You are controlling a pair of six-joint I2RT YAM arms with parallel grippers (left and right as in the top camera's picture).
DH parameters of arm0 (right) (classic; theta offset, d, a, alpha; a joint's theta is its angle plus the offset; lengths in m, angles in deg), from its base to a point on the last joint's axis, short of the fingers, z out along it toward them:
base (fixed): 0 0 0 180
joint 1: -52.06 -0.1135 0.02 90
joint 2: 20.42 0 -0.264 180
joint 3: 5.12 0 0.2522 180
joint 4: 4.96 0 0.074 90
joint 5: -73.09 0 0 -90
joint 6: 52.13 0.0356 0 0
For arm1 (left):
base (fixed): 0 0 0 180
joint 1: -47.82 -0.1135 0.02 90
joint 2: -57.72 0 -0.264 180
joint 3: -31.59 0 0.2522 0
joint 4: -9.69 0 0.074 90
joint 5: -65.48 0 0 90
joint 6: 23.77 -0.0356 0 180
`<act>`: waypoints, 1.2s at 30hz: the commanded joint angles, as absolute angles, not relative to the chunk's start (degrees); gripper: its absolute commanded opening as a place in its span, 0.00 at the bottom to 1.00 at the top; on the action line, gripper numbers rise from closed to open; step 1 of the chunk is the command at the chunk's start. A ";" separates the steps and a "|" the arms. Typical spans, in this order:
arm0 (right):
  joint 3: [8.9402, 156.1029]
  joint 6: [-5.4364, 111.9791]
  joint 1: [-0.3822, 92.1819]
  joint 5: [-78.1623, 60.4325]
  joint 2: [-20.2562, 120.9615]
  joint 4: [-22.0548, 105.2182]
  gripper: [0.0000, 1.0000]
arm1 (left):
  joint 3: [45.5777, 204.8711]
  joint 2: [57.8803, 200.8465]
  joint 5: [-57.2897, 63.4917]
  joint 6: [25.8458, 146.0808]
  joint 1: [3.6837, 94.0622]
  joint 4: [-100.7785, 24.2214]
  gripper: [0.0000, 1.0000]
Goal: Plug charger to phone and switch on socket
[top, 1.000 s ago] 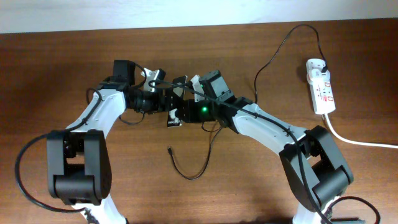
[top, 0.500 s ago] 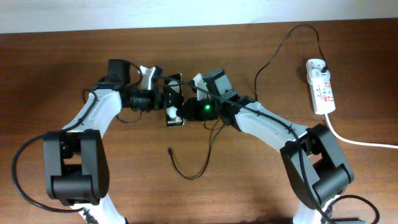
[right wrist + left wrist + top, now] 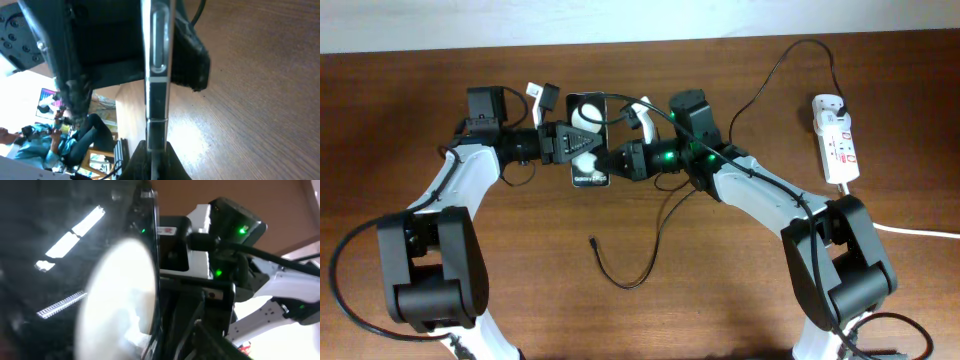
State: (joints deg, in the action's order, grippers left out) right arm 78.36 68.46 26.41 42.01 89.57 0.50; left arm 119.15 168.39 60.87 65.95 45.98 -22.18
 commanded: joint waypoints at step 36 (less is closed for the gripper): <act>78.95 49.84 34.39 28.70 89.51 33.68 0.67 | 119.63 166.44 12.72 66.96 54.06 -35.89 0.00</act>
